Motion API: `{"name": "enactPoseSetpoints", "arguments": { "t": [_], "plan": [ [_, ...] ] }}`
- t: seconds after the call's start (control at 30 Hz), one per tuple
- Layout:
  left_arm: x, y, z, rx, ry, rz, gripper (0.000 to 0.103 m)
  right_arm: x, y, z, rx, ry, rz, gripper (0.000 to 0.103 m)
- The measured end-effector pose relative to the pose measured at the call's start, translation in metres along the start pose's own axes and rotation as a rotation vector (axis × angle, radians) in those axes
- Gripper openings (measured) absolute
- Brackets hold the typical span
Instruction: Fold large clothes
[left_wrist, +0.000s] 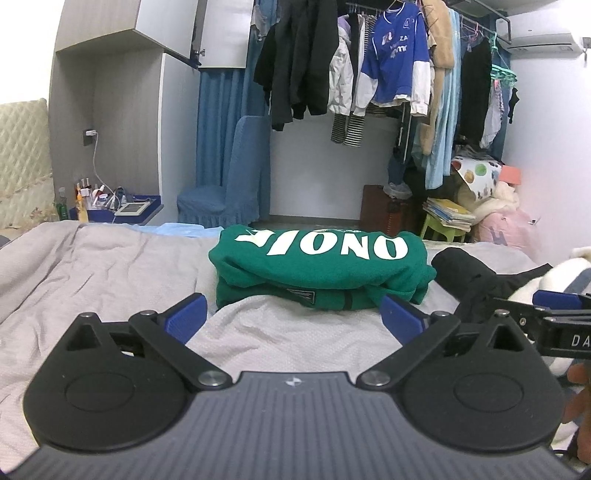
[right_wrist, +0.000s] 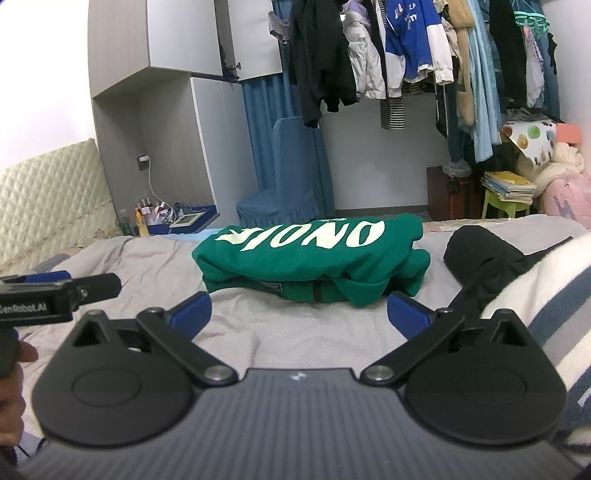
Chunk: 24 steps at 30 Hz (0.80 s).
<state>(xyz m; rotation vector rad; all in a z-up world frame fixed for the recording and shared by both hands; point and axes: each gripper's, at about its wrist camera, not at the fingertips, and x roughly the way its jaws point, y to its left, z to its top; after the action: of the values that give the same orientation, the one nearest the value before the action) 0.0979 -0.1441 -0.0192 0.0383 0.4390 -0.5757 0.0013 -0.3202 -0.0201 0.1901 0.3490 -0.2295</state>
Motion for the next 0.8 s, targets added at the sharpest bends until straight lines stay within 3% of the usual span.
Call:
{"name": "enactPoseSetpoints", "arguments": {
  "t": [0.8],
  "plan": [
    [-0.0076,0.0028,0.0012,-0.006,-0.007,0.015,0.103,0.0029,0.0017,-0.0085,0.005,0.022,0.010,0.103]
  ]
}}
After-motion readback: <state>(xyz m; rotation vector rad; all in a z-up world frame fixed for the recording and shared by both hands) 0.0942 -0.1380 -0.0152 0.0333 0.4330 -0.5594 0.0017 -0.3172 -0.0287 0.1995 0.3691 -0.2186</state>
